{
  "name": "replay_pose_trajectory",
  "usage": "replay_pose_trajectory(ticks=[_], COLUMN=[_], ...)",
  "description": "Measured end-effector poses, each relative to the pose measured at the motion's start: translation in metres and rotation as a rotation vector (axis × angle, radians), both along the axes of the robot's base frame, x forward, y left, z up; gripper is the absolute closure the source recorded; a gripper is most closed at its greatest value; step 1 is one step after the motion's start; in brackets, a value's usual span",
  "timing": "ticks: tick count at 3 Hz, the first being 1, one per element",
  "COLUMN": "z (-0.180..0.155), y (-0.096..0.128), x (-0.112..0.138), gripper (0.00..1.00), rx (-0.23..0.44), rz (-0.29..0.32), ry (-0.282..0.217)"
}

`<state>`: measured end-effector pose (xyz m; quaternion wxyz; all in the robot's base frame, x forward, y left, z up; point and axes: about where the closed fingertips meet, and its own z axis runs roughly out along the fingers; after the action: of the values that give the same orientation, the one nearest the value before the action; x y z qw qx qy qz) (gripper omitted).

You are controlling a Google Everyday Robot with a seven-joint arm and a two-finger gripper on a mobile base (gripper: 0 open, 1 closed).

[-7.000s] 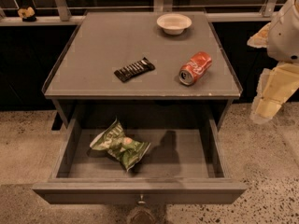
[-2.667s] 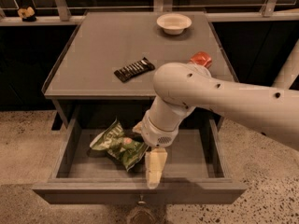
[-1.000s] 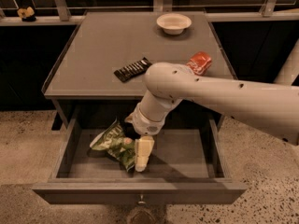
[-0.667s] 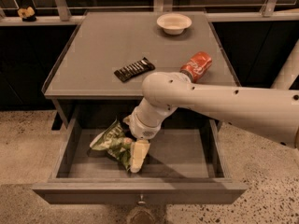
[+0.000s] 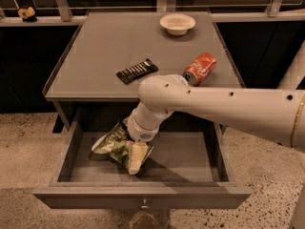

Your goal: Pick green jalapeno chip bag from top drawer and place on counter

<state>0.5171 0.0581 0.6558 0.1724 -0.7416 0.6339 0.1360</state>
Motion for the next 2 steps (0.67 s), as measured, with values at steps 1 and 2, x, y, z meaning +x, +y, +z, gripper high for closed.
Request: replay_pose_trajectory(ticks=[1, 2], z=[-0.020, -0.036], y=[0.008, 0.014], x=[0.010, 0.022], gripper=[0.00, 0.00], rx=[-0.003, 0.047], rz=[-0.092, -0.204], ry=[-0.044, -0.044])
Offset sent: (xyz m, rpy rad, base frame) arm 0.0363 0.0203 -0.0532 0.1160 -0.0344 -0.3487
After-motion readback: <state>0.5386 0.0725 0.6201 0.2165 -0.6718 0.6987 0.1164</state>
